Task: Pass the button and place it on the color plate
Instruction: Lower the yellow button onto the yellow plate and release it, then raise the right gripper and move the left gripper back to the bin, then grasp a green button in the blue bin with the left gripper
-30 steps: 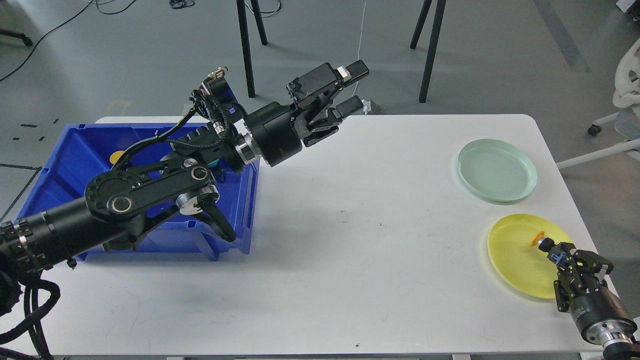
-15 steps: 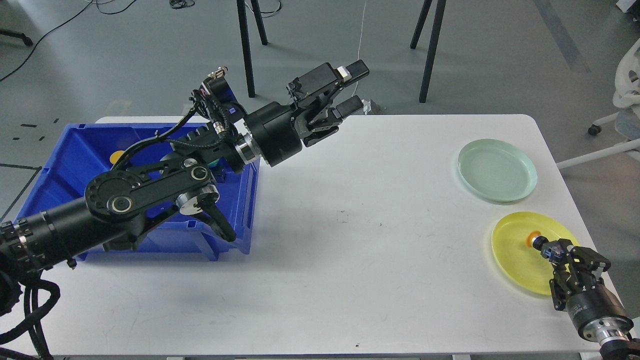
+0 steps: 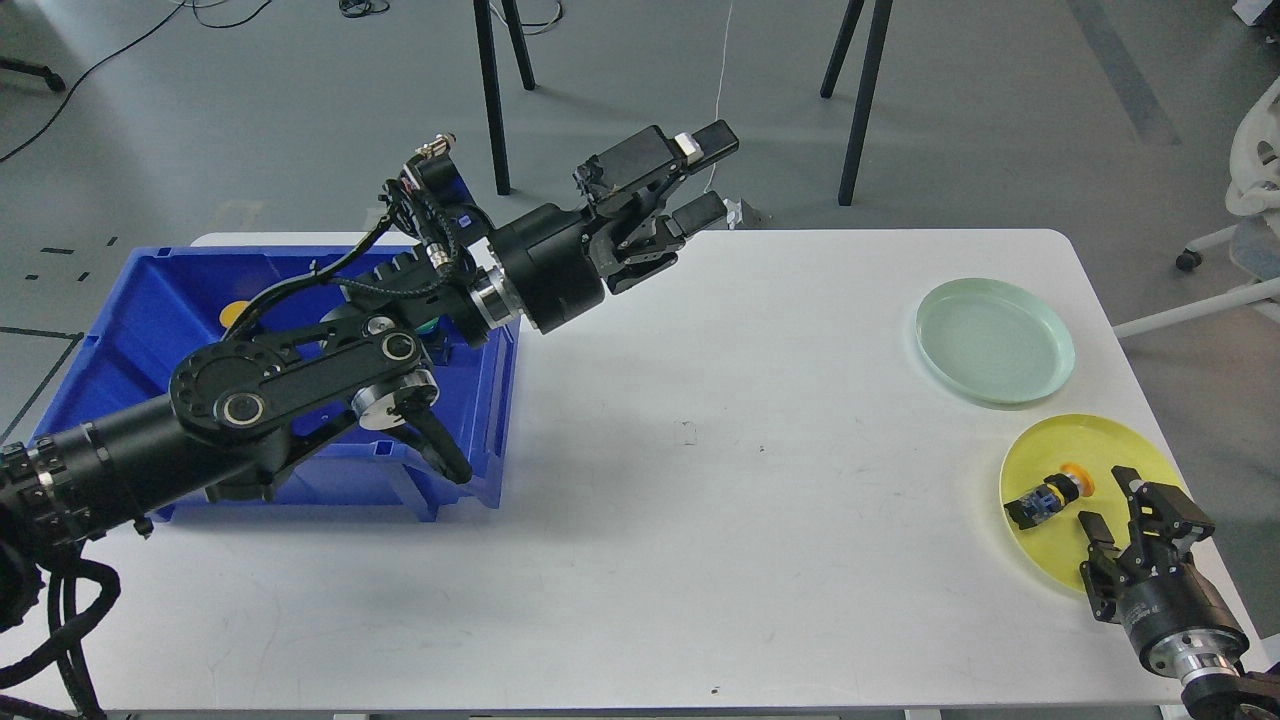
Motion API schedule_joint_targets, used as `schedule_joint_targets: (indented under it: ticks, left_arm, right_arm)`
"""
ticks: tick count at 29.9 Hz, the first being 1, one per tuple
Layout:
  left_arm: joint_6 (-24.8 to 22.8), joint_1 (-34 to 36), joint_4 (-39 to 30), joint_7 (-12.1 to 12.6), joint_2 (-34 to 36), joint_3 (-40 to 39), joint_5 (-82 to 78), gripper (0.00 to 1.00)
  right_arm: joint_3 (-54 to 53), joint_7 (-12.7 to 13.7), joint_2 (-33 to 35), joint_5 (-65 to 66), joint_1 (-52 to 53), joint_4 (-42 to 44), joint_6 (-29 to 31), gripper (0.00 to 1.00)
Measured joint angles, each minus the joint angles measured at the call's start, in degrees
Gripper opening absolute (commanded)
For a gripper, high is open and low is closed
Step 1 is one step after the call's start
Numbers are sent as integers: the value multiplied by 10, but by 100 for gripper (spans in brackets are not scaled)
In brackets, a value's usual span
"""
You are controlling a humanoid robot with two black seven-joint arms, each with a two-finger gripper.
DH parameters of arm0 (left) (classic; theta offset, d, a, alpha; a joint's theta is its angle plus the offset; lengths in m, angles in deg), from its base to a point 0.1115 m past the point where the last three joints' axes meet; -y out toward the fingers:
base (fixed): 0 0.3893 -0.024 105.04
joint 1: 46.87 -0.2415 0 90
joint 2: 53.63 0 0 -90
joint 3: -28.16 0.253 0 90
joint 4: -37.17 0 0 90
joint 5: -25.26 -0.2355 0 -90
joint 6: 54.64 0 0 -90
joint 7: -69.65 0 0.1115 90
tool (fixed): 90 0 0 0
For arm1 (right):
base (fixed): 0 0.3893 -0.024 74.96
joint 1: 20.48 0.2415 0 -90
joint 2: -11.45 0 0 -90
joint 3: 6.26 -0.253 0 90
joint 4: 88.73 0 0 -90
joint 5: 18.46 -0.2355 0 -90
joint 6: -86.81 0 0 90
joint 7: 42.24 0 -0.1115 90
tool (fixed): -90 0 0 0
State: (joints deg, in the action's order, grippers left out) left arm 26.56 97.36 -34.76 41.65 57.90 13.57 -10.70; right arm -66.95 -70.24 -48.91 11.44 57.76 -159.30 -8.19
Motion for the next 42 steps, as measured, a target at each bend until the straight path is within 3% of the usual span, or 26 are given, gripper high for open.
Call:
schedule_joint_targets:
  ticks: [9, 13, 17, 23, 27, 29, 37, 42]
  left_arm:
    - [7, 0, 0, 0, 4, -1, -1, 92]
    - [7, -8, -1, 0, 28, -40, -1, 92]
    - [6, -45, -13, 0, 108, -83, 0, 92]
    - [-8, -63, -74, 0, 296, -79, -14, 99]
    - [-111, -69, -114, 0, 396, -46, -157, 99]
    - [-133, -69, -117, 0, 416, -38, -247, 98]
    - [-132, -65, -27, 0, 449, 8, -407, 97]
    - [-135, -57, 78, 0, 412, 34, -471, 97]
  right_arm:
    - [-16, 0, 0, -4, 37, -58, 2, 73]
    - [-18, 0, 0, -10, 85, -90, 2, 76]
    - [-19, 0, 0, -62, 138, -125, 6, 80]
    - [-26, 0, 0, -171, 222, -138, 40, 96]
    - [-19, 0, -15, -201, 248, -133, 53, 96]
    - [-13, 0, -37, -203, 251, -133, 54, 96]
    - [-2, 0, -60, -203, 231, -133, 55, 96]
    - [-1, 0, -60, -203, 227, -133, 55, 96]
